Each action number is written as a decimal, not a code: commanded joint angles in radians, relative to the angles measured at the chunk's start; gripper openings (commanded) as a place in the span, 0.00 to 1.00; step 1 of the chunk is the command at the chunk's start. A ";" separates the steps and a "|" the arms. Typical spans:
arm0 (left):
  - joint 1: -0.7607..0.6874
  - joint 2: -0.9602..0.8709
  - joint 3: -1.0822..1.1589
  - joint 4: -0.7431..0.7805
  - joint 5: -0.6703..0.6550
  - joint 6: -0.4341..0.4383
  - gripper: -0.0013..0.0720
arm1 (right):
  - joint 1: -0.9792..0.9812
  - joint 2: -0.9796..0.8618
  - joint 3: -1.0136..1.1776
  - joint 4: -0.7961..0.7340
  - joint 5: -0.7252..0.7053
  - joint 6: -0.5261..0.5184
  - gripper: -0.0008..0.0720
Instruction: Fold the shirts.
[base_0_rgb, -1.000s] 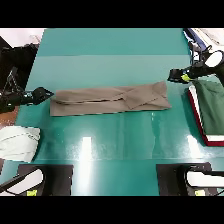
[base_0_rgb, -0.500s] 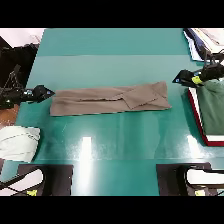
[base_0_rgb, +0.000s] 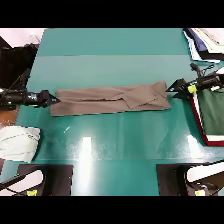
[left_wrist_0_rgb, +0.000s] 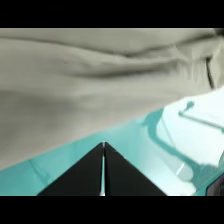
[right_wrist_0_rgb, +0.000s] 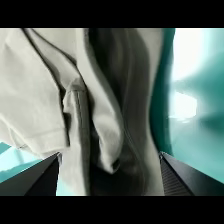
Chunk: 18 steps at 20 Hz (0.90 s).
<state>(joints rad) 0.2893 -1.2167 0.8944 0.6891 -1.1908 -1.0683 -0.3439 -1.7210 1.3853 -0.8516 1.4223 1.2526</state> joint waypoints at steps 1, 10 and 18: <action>-0.106 -0.001 0.001 0.016 0.034 -0.033 0.05 | 0.016 -0.075 0.001 0.051 0.019 -0.039 0.96; -0.324 -0.001 0.001 0.018 0.113 -0.059 0.05 | 0.097 -0.100 0.001 0.124 -0.026 -0.120 0.85; -0.458 -0.001 0.002 0.054 0.209 -0.115 0.05 | 0.109 -0.085 0.001 0.127 -0.036 -0.189 0.04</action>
<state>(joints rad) -0.1272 -1.2171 0.8948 0.7300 -1.0271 -1.1618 -0.2382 -1.8164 1.3861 -0.7296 1.3891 1.0939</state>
